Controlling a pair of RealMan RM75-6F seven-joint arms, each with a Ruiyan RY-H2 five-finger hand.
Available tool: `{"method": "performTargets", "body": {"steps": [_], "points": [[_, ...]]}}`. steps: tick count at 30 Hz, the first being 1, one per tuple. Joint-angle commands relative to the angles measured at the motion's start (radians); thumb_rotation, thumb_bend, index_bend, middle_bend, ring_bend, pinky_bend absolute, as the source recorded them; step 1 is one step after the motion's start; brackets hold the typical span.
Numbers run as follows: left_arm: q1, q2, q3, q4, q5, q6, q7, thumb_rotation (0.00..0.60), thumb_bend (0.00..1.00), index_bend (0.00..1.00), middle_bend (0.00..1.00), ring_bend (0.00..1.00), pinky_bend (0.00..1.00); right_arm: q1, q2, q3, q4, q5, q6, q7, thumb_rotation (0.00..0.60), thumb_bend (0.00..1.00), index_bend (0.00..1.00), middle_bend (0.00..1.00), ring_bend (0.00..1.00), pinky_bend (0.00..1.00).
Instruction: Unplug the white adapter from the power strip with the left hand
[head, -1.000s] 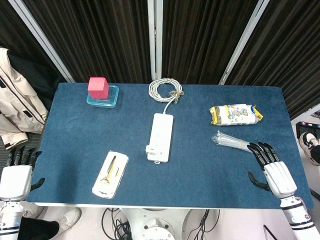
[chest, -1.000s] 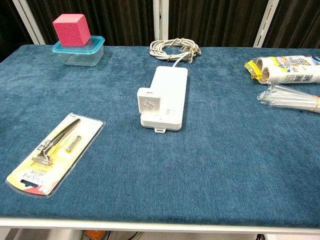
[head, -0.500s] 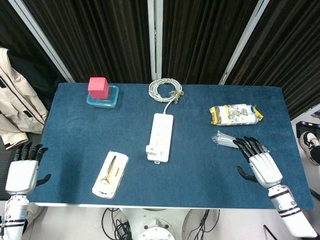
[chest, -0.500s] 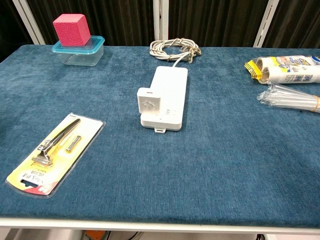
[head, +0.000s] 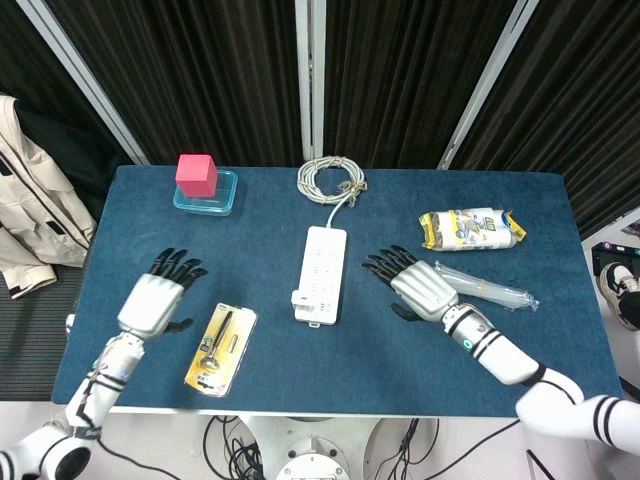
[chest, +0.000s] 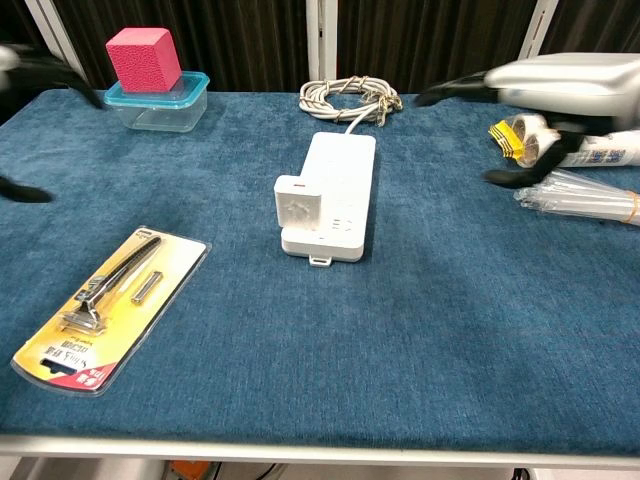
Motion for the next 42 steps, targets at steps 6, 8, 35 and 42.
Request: {"method": "performTargets", "body": {"steps": [6,8,35,42], "points": [[-0.206,-0.179,-0.054,0.175,-0.043,-0.21,-0.142,0.6,0.1,0.25,0.18,0.09,0.16,0.184,-0.183,0.03,0.217,0.155,-0.177,-0.133,0.6,0.33,0.0,0.04,0.0,0.0],[-0.229,-0.218,-0.054,0.213,-0.04,-0.217,-0.174,0.6,0.1,0.26,0.18,0.09,0.17,0.203,-0.216,0.027,0.259,0.173,-0.189,-0.13,0.6,0.33,0.0,0.04,0.0,0.0],[-0.402,-0.42,-0.026,0.413,0.013,-0.235,-0.394,0.6,0.18,0.34,0.32,0.24,0.43,0.285,-0.339,-0.056,0.493,0.068,-0.205,0.09,0.6,0.33,0.08,0.12,0.0,0.0],[-0.434,-0.444,-0.009,0.465,0.028,-0.238,-0.365,0.6,0.24,0.4,0.39,0.32,0.52,0.289,-0.32,-0.061,0.469,0.08,-0.199,0.076,0.6,0.33,0.09,0.12,0.0,0.0]]}}
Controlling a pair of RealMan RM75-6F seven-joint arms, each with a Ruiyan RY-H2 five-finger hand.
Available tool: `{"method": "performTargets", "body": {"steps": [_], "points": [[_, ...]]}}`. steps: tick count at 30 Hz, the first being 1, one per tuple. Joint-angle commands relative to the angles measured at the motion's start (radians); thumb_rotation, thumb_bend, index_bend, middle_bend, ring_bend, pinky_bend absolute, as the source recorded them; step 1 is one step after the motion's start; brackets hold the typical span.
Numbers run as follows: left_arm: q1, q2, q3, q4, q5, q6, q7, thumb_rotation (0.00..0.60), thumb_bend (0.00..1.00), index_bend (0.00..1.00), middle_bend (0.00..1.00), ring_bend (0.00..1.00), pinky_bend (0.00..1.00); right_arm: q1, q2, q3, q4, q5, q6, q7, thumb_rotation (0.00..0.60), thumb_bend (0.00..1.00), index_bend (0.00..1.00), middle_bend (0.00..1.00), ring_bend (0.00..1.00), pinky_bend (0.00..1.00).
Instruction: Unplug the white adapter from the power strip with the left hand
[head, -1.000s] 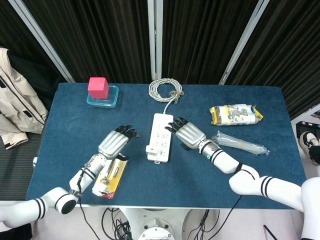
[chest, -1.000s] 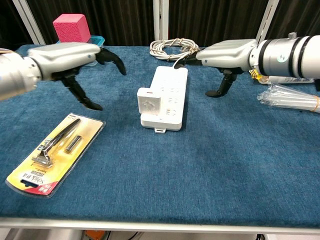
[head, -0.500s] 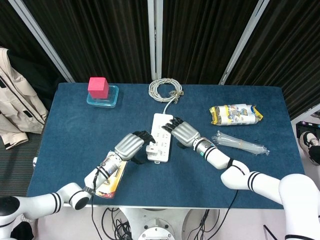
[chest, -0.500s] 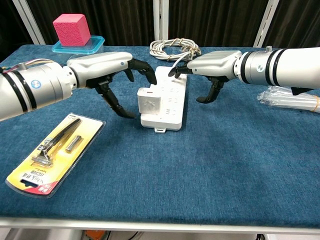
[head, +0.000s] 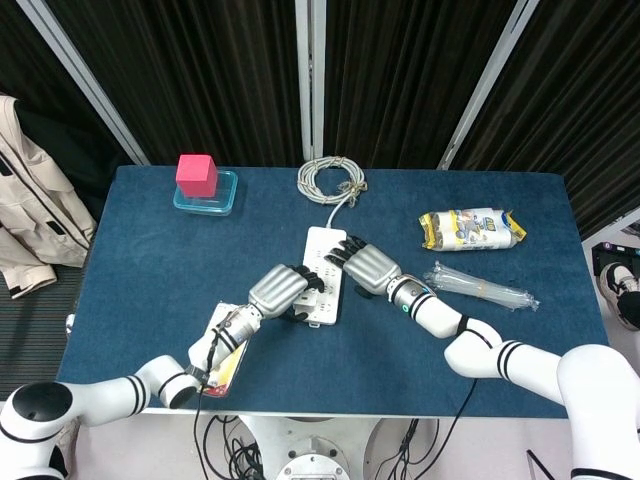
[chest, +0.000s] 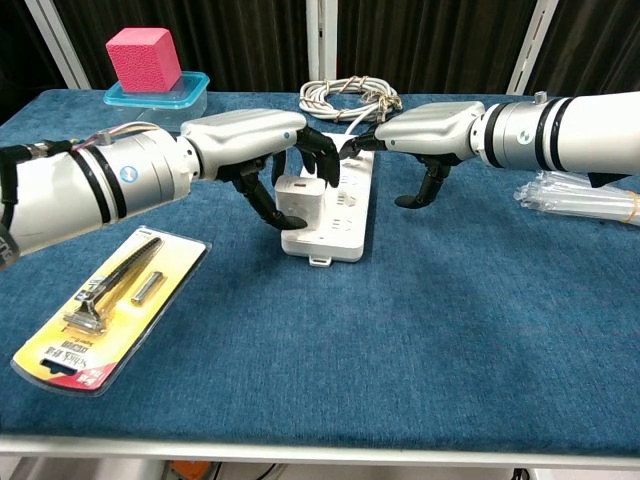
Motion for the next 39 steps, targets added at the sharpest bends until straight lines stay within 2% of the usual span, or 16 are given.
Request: {"method": "performTargets", "body": {"steps": [1,8,14,19,23,30,39], "points": [[-0.011,-0.01,0.011,0.013,0.009,0.002,-0.017,0.6,0.25,0.42,0.41,0.34,0.54,0.0,0.006,-0.001,-0.01,0.01,0.003,-0.008,0.6,0.33,0.09,0.12,0.0,0.0],[-0.021,-0.01,0.027,0.035,0.008,-0.001,-0.025,0.6,0.28,0.44,0.44,0.37,0.59,-0.001,0.008,-0.005,-0.02,0.032,0.008,-0.026,0.6,0.33,0.09,0.12,0.0,0.0],[-0.038,-0.003,0.055,0.066,0.032,-0.011,-0.03,0.6,0.36,0.47,0.51,0.47,0.69,0.001,0.005,-0.008,-0.018,0.049,0.005,-0.034,0.6,0.33,0.09,0.12,0.0,0.0],[-0.05,-0.014,0.079,0.127,0.091,0.042,-0.067,0.6,0.38,0.59,0.64,0.63,0.84,0.001,0.003,-0.011,-0.019,0.059,0.007,-0.041,0.6,0.33,0.09,0.12,0.0,0.0],[-0.059,-0.02,0.099,0.171,0.128,0.074,-0.109,0.6,0.4,0.62,0.73,0.7,0.91,0.001,0.002,-0.014,-0.02,0.065,0.006,-0.047,0.6,0.33,0.09,0.12,0.0,0.0],[-0.056,-0.029,0.134,0.23,0.185,0.156,-0.188,0.6,0.41,0.63,0.78,0.76,0.98,0.003,-0.002,-0.019,-0.022,0.075,0.006,-0.061,0.6,0.33,0.09,0.12,0.0,0.0],[-0.044,-0.041,0.156,0.259,0.195,0.201,-0.247,0.6,0.42,0.65,0.79,0.77,0.99,0.005,-0.001,-0.028,-0.031,0.081,0.009,-0.087,0.6,0.33,0.09,0.13,0.0,0.0]]}}
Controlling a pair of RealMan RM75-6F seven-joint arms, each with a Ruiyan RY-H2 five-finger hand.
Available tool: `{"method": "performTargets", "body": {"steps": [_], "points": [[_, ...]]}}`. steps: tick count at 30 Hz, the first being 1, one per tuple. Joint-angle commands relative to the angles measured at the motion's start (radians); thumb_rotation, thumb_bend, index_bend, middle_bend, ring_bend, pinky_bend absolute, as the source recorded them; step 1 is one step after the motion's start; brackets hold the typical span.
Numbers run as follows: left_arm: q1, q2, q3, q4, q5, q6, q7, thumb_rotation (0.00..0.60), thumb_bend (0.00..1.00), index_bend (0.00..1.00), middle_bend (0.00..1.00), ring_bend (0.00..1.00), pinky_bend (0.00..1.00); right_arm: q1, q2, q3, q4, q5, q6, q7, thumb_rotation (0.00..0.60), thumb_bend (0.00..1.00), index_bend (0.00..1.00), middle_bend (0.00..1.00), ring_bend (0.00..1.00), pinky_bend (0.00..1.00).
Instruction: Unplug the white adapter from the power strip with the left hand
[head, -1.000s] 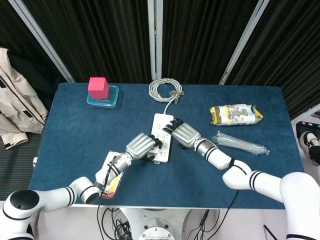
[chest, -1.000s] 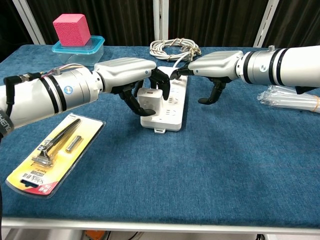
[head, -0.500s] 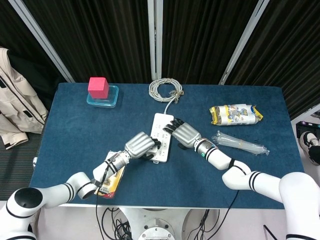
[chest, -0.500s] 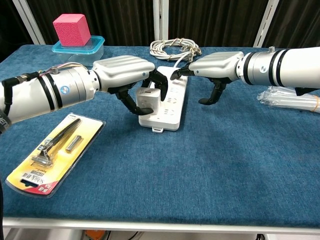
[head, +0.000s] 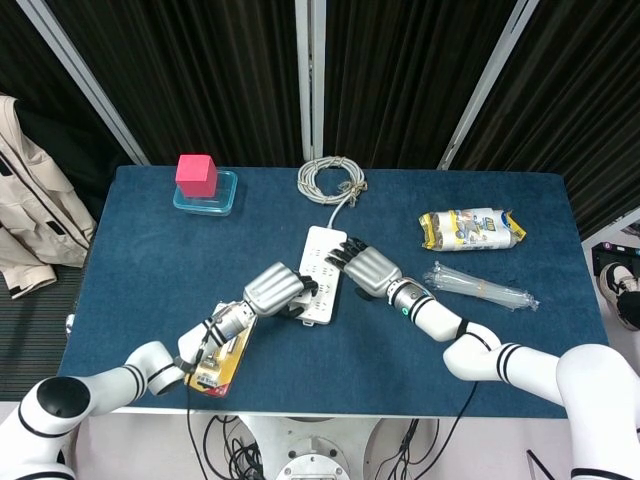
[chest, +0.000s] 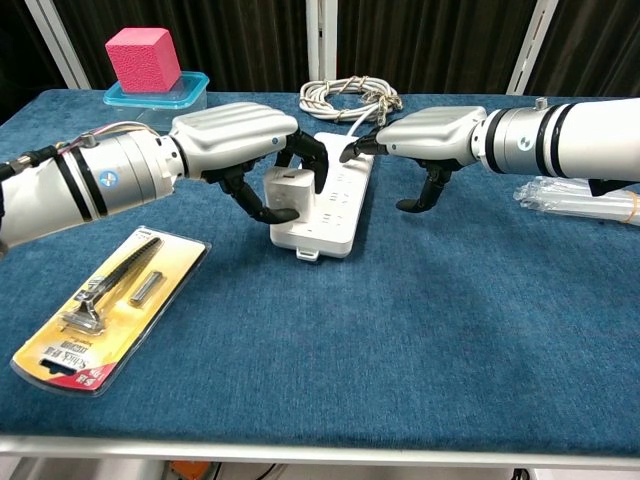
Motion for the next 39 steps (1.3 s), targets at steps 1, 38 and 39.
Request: {"method": "performTargets", "body": {"steps": [1,38,39], "points": [[0.003,-0.004,0.005,0.004,-0.001,0.004,-0.015,0.6,0.42,0.65,0.79,0.77,0.99,0.001,0.002,-0.005,-0.006,-0.003,0.005,-0.017,0.6,0.33,0.1,0.13,0.0,0.0],[0.122,0.092,-0.023,-0.05,-0.114,0.108,0.119,0.6,0.41,0.55,0.66,0.57,0.75,-0.063,0.071,0.019,-0.137,0.031,0.194,-0.124,0.6,0.33,0.06,0.1,0.0,0.0],[0.131,0.086,-0.023,-0.043,-0.125,0.103,0.129,0.6,0.4,0.54,0.64,0.53,0.71,-0.069,0.082,0.024,-0.149,0.026,0.207,-0.113,0.6,0.33,0.05,0.1,0.0,0.0]]}}
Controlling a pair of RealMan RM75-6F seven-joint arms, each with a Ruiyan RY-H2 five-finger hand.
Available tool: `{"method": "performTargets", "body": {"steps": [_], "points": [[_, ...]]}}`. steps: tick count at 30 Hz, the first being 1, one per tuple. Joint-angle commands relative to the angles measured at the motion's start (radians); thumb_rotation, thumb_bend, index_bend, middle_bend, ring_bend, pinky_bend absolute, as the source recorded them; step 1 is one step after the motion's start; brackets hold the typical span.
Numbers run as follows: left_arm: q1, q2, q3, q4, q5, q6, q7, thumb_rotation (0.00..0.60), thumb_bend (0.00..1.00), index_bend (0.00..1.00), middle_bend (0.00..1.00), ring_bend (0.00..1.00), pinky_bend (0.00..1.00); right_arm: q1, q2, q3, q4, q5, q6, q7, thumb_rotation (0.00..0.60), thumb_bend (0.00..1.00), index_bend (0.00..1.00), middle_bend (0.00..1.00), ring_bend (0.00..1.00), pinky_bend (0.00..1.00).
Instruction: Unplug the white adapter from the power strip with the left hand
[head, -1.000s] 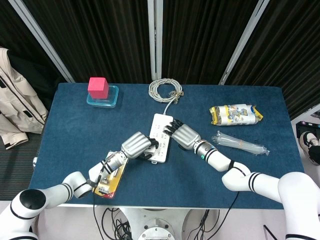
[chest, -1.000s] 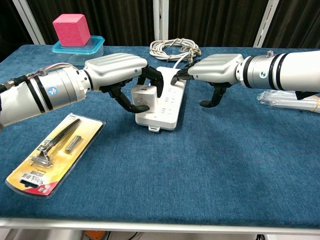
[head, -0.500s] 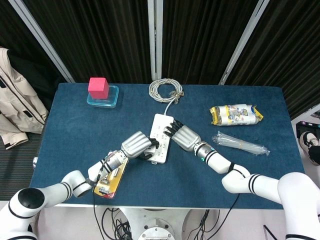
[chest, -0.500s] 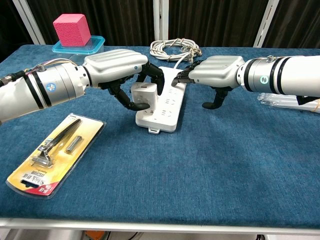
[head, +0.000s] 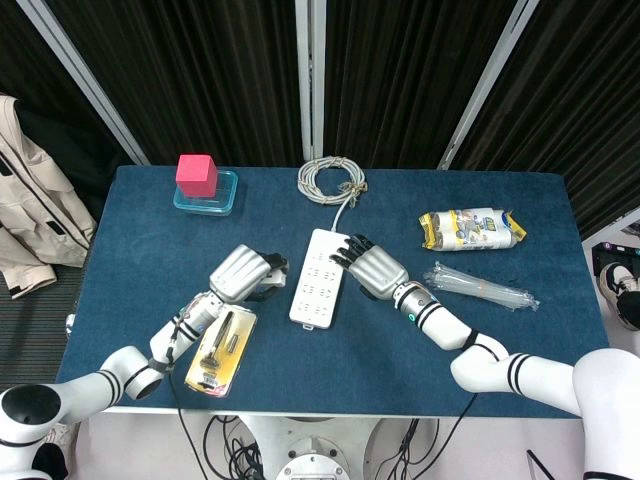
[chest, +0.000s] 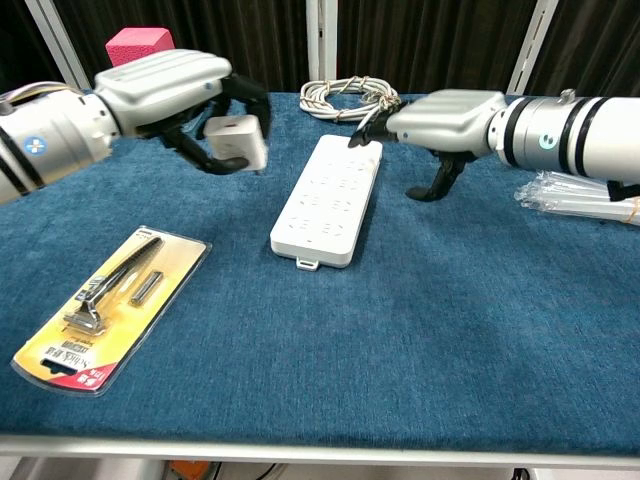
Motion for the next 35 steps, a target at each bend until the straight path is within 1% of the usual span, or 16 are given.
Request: {"method": "performTargets", "body": {"steps": [1,2,4,6,8,12,15,19,20,23,26,28,31,35], "points": [[0.039,-0.012,0.001,0.021,-0.048,-0.023,0.046,0.6,0.38,0.49,0.59,0.48,0.64,-0.027,0.045,0.022,-0.05,-0.024,0.055,0.047,0.6,0.33,0.04,0.1,0.0,0.0],[0.044,-0.016,0.002,0.025,-0.057,-0.035,0.058,0.6,0.36,0.46,0.56,0.44,0.59,-0.034,0.058,0.026,-0.066,-0.03,0.07,0.059,0.6,0.33,0.04,0.1,0.0,0.0],[0.051,-0.02,0.0,0.023,-0.08,-0.062,0.093,0.6,0.28,0.35,0.45,0.33,0.46,-0.051,0.089,0.031,-0.101,-0.04,0.099,0.08,0.6,0.33,0.03,0.09,0.0,0.0],[0.058,-0.023,-0.01,0.01,-0.099,-0.069,0.126,0.6,0.21,0.27,0.36,0.24,0.36,-0.073,0.128,0.034,-0.144,-0.05,0.134,0.091,0.6,0.33,0.02,0.09,0.0,0.0],[0.066,-0.024,-0.021,-0.005,-0.107,-0.056,0.14,0.6,0.17,0.22,0.3,0.2,0.3,-0.099,0.17,0.033,-0.189,-0.055,0.168,0.093,0.6,0.33,0.01,0.09,0.0,0.0],[0.094,0.013,-0.036,-0.055,-0.114,-0.011,0.159,0.6,0.14,0.18,0.26,0.16,0.24,-0.161,0.258,0.022,-0.281,-0.057,0.234,0.102,0.6,0.33,0.0,0.08,0.0,0.0],[0.144,0.085,-0.043,-0.13,-0.12,0.057,0.176,0.6,0.13,0.16,0.24,0.15,0.22,-0.228,0.33,0.001,-0.343,-0.068,0.302,0.114,0.6,0.33,0.0,0.08,0.0,0.0],[0.244,0.221,-0.036,-0.249,-0.145,0.158,0.22,0.6,0.12,0.16,0.24,0.15,0.21,-0.339,0.415,-0.047,-0.407,-0.091,0.41,0.127,0.6,0.33,0.0,0.08,0.0,0.0],[0.28,0.266,-0.031,-0.287,-0.164,0.179,0.238,0.6,0.12,0.16,0.24,0.15,0.21,-0.377,0.435,-0.064,-0.419,-0.101,0.447,0.138,0.6,0.33,0.0,0.08,0.0,0.0],[0.369,0.372,-0.01,-0.384,-0.224,0.216,0.293,0.6,0.12,0.16,0.24,0.15,0.21,-0.471,0.466,-0.102,-0.432,-0.133,0.549,0.17,0.6,0.33,0.0,0.08,0.0,0.0],[0.454,0.452,0.014,-0.468,-0.278,0.26,0.347,0.6,0.12,0.16,0.24,0.15,0.18,-0.568,0.472,-0.135,-0.435,-0.168,0.665,0.194,0.6,0.33,0.0,0.08,0.0,0.0],[0.507,0.49,0.03,-0.527,-0.296,0.297,0.365,0.6,0.12,0.16,0.23,0.15,0.17,-0.628,0.467,-0.154,-0.433,-0.188,0.733,0.204,0.6,0.33,0.0,0.08,0.0,0.0],[0.571,0.52,0.055,-0.593,-0.296,0.349,0.382,0.6,0.12,0.16,0.23,0.15,0.16,-0.695,0.457,-0.175,-0.435,-0.207,0.797,0.213,0.6,0.33,0.0,0.08,0.0,0.0],[0.633,0.517,0.075,-0.649,-0.28,0.406,0.394,0.6,0.12,0.16,0.23,0.15,0.15,-0.745,0.438,-0.185,-0.428,-0.235,0.839,0.217,0.6,0.33,0.0,0.08,0.0,0.0]]}}
